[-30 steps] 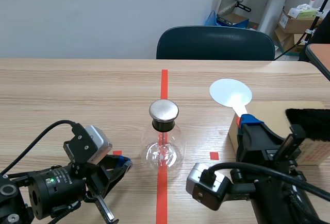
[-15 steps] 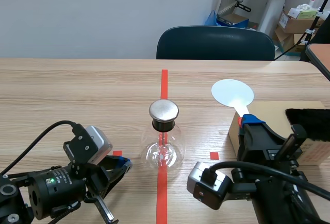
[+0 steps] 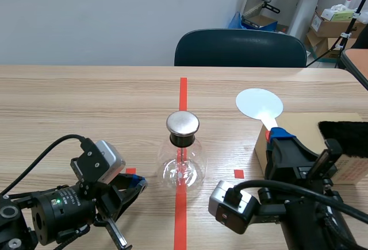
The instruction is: Do the electroscope experiment
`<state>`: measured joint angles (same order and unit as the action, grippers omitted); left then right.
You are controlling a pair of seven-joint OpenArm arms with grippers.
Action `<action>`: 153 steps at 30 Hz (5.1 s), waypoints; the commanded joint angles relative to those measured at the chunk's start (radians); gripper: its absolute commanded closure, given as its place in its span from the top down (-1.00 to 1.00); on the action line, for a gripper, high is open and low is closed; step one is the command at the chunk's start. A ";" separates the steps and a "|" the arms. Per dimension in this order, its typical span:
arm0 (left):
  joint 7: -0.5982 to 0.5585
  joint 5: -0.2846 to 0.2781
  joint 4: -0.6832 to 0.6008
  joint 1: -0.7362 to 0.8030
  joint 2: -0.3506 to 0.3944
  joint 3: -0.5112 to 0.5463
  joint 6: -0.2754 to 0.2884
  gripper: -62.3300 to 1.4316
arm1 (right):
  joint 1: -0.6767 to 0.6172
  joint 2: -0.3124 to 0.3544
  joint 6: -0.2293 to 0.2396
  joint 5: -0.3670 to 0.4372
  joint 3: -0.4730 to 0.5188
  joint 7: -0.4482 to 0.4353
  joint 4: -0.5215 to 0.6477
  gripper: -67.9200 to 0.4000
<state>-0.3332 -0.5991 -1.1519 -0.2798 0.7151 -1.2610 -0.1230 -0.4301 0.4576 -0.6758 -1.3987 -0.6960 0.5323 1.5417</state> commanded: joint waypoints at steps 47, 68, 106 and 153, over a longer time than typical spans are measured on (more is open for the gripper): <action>-0.071 -0.010 -0.030 -0.003 0.041 0.005 0.063 -0.87 | -0.036 0.004 -0.022 0.067 0.049 -0.050 0.010 -0.96; -0.130 -0.026 -0.383 -0.003 0.294 0.005 0.172 0.53 | -0.187 -0.275 -0.107 0.182 0.627 -0.722 -0.103 -0.96; -0.246 -0.094 -0.711 -0.003 0.668 0.005 0.172 0.85 | -0.082 -0.317 -0.093 0.116 0.656 -0.740 -0.234 -0.96; -0.246 -0.097 -0.711 -0.003 0.671 0.005 0.198 0.85 | -0.083 -0.316 -0.093 0.121 0.656 -0.703 -0.234 1.00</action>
<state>-0.5659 -0.6926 -1.8523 -0.2798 1.3853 -1.2610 0.0727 -0.5182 0.1280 -0.7219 -1.2823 -0.0479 -0.1780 1.2926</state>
